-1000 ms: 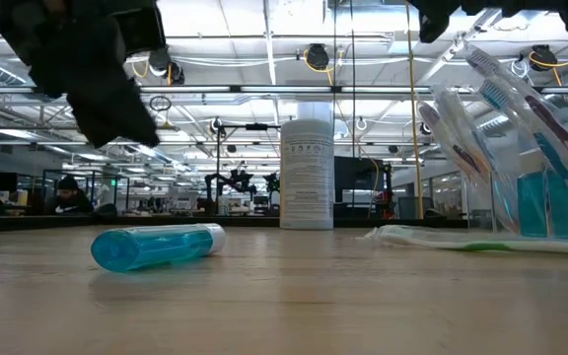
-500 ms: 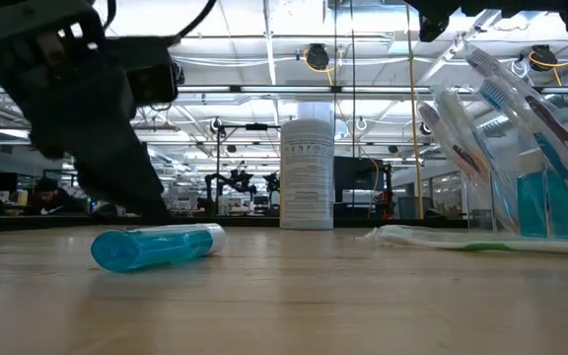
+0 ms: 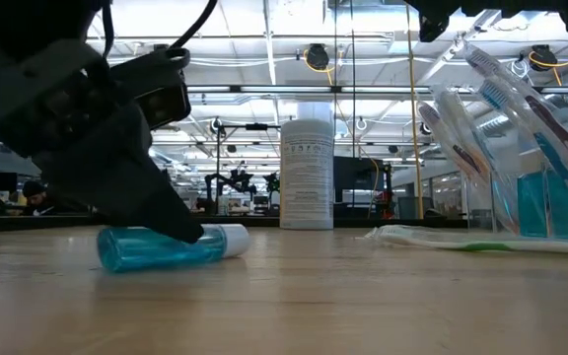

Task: Pick & Place toothbrushing station
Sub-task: Put the mouthwash into the transparent organizer

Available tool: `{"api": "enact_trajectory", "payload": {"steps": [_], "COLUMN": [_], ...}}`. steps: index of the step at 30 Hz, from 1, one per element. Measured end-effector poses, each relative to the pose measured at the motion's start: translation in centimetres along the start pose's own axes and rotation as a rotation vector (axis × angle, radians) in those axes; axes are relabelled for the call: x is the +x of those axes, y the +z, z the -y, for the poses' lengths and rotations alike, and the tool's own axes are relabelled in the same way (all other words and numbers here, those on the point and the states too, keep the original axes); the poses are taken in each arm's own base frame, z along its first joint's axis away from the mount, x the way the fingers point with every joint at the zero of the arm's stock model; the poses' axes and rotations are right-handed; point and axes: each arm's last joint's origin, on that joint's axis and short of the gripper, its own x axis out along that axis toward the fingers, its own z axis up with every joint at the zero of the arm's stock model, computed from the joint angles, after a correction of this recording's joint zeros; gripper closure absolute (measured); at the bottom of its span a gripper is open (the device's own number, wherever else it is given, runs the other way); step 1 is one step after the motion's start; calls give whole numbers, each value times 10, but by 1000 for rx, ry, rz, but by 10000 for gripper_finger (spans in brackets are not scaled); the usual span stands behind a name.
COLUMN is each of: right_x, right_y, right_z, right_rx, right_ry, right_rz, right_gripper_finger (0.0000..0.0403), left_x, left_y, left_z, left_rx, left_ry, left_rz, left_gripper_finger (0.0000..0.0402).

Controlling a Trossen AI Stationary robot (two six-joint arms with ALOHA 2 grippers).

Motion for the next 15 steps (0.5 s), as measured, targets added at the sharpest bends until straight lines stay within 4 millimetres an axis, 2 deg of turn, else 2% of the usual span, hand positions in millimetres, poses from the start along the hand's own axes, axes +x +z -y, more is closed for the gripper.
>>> {"api": "enact_trajectory", "payload": {"steps": [4, 15], "right_x": [0, 0], "right_y": [0, 0], "right_z": [0, 0], "right_rx": [0, -1], "right_ry": [0, 0], "right_rz": [0, 0], "right_gripper_finger": [277, 277], "left_x": [2, 2], "left_y": [0, 5], "left_z": [-4, -8], "left_rx": [77, 251], "left_ry": [24, 78], "left_rz": [-7, 1], "left_gripper_finger": [163, 262]}}
